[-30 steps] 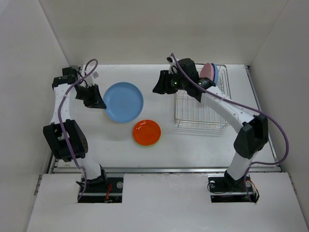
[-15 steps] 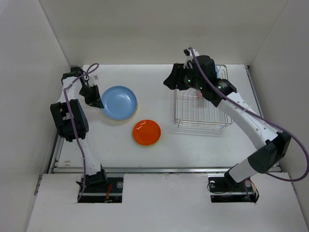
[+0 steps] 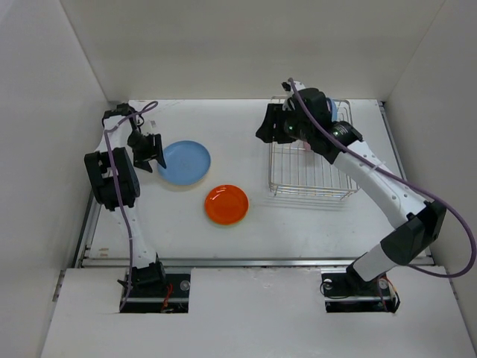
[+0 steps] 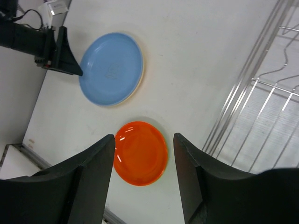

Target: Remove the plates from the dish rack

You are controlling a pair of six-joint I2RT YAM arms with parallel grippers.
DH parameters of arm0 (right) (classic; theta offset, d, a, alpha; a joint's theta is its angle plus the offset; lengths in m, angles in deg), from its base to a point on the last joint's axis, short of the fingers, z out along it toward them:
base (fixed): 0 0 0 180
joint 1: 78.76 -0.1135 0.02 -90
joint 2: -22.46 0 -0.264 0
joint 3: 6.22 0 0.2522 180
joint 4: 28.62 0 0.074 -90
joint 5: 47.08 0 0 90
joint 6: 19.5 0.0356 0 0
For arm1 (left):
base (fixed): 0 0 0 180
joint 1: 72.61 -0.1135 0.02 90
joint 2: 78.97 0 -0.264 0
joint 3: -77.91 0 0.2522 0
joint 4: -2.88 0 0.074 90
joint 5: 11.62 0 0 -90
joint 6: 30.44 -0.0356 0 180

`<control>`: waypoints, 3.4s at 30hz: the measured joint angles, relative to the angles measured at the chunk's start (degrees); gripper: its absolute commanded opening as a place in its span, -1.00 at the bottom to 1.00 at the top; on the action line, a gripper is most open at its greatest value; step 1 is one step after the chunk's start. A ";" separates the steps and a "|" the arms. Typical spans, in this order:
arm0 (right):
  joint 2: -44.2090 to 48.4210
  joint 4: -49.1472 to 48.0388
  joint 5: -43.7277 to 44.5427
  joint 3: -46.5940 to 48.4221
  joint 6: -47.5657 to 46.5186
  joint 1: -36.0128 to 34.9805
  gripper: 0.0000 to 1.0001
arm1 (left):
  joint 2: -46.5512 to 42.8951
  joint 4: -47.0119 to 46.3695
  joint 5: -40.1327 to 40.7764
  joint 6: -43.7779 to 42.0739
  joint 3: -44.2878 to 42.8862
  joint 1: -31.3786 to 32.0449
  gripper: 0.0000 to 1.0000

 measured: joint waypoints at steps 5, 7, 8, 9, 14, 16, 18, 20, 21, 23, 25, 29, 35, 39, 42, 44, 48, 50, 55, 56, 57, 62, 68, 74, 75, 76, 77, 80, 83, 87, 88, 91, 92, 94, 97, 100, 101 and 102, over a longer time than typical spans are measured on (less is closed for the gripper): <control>-2.82 5.95 6.78 5.92 0.20 1.29 0.19 | 0.00 0.33 1.20 -0.74 -0.28 0.61 0.06; -3.98 8.33 10.91 8.44 0.44 3.23 0.19 | -0.11 0.50 1.44 -1.16 -0.28 0.68 0.12; -4.42 9.46 13.75 9.66 0.52 4.44 0.19 | -0.31 0.55 1.49 -1.36 -0.28 0.72 0.15; -4.92 10.49 16.41 10.75 0.50 5.66 0.19 | -0.66 0.63 1.60 -1.46 -0.28 0.83 0.19; -9.18 14.14 27.76 18.12 -0.55 12.57 0.12 | -6.78 -0.22 1.68 -1.77 0.33 0.94 0.34; -12.11 14.73 30.64 21.27 -1.60 14.69 0.01 | -11.15 -1.01 1.66 -1.86 0.81 0.94 0.37; -15.30 15.17 33.11 24.11 -2.95 15.78 -0.01 | -15.82 -1.92 1.70 -2.05 1.51 0.94 0.39; -18.53 15.43 35.08 26.18 -4.00 16.04 -0.04 | -19.65 -2.29 1.64 -2.58 1.97 0.94 0.41; -20.02 15.37 35.74 26.80 -4.66 16.06 -0.04 | -20.94 -2.23 1.64 -2.99 2.05 0.94 0.41; -22.49 15.61 36.48 27.32 -5.66 16.09 -0.04 | -22.47 -1.70 1.64 -3.98 2.08 0.94 0.44; -24.33 15.69 37.22 27.36 -6.40 16.13 -0.04 | -22.64 -1.49 1.88 -5.05 2.69 0.94 0.55; -26.58 15.72 39.54 27.39 -7.28 16.22 -0.04 | -22.53 -0.85 3.19 -6.95 6.71 0.94 0.55; -28.68 15.67 40.87 28.55 -8.96 16.63 -0.04 | -22.53 -0.09 4.04 -9.14 10.10 0.94 0.57; -31.32 15.78 41.46 29.57 -9.44 17.05 -0.07 | -22.51 -0.11 3.98 -9.70 10.32 0.94 0.57; -33.00 16.44 42.27 29.57 -10.03 17.18 -0.11 | -22.40 0.17 3.93 -9.90 10.25 0.94 0.57; -33.68 16.96 42.60 29.57 -10.51 17.27 -0.27 | -22.23 0.46 3.76 -9.92 10.25 0.94 0.57; -33.90 17.51 43.21 29.57 -11.61 17.51 -0.78 | -22.16 0.81 3.69 -10.08 10.25 0.94 0.59; -33.90 18.84 44.65 29.55 -12.61 17.66 -0.95 | -22.16 0.81 3.54 -10.12 10.40 0.94 0.59; -33.57 19.10 44.83 29.53 -12.66 17.64 -1.00 | -22.16 1.40 2.40 -10.23 10.69 0.94 0.59; -33.31 19.37 45.29 29.53 -12.63 17.51 -1.00 | -22.16 1.55 2.05 -10.25 10.69 0.94 0.59; -32.89 19.65 45.72 29.53 -12.61 17.33 -1.00 | -22.23 1.75 1.70 -10.25 10.69 0.94 0.59; -28.81 21.77 49.86 30.27 -13.40 15.82 -1.00 | -23.10 2.67 0.44 -10.25 10.69 0.94 0.62; -21.77 23.41 54.36 35.85 -14.10 14.19 -1.00 | -27.02 4.26 -1.81 -10.29 10.69 0.94 0.62; -9.70 22.12 46.95 32.83 -13.86 9.70 -1.00 | -32.57 7.58 -9.75 -12.17 10.69 1.57 0.85; -6.51 20.92 42.97 29.44 -13.66 8.46 -1.00 | -33.75 7.96 -11.19 -12.48 10.69 1.99 0.85; -3.56 19.74 38.80 25.88 -13.62 7.28 -1.00 | -35.08 8.41 -12.85 -12.90 10.69 2.51 0.85; -0.87 18.29 33.57 22.14 -13.57 5.99 -1.00 | -36.22 8.76 -14.45 -13.22 10.69 2.97 0.85; 5.27 9.11 18.47 8.33 -12.24 2.62 -1.00 | -39.34 9.51 -19.76 -13.81 10.67 4.50 0.82; 5.60 0.83 3.45 -1.84 -10.58 -0.46 -1.00 | -40.74 9.68 -23.12 -13.90 10.64 6.01 0.82; -1.05 -6.82 -9.86 -4.98 -8.94 -4.59 -1.00 | -40.79 8.07 -23.04 -13.05 11.74 7.26 0.74; -2.86 -8.59 -12.22 -5.03 -8.55 -5.66 -1.00 | -40.52 7.76 -22.27 -12.90 12.44 7.54 0.71; -7.37 -12.31 -17.22 -4.59 -7.67 -7.80 -1.00 | -39.06 6.91 -19.87 -12.63 14.38 8.09 0.44; -8.66 -13.00 -18.51 -4.35 -7.48 -8.35 -1.00 | -38.49 6.62 -19.30 -12.46 15.21 8.17 0.31; -11.45 -14.36 -20.74 -3.45 -7.02 -9.38 -1.00 | -37.57 6.27 -18.25 -12.48 17.00 8.22 -0.09; -14.75 -15.69 -21.88 -2.58 -6.45 -10.23 -1.00 | -37.07 6.58 -17.29 -12.48 18.82 8.22 -0.95; -16.98 -17.05 -23.04 -2.54 -5.46 -9.55 -0.96 | -37.11 7.82 -16.55 -14.67 19.06 8.57 -1.00; -17.29 -17.42 -23.45 -2.47 -5.20 -9.31 -0.76 | -37.11 7.52 -16.15 -14.75 19.08 8.70 -1.00; -17.40 -17.62 -23.54 -2.34 -5.07 -9.25 -0.51 | -37.11 6.88 -15.82 -14.64 19.15 8.70 -1.00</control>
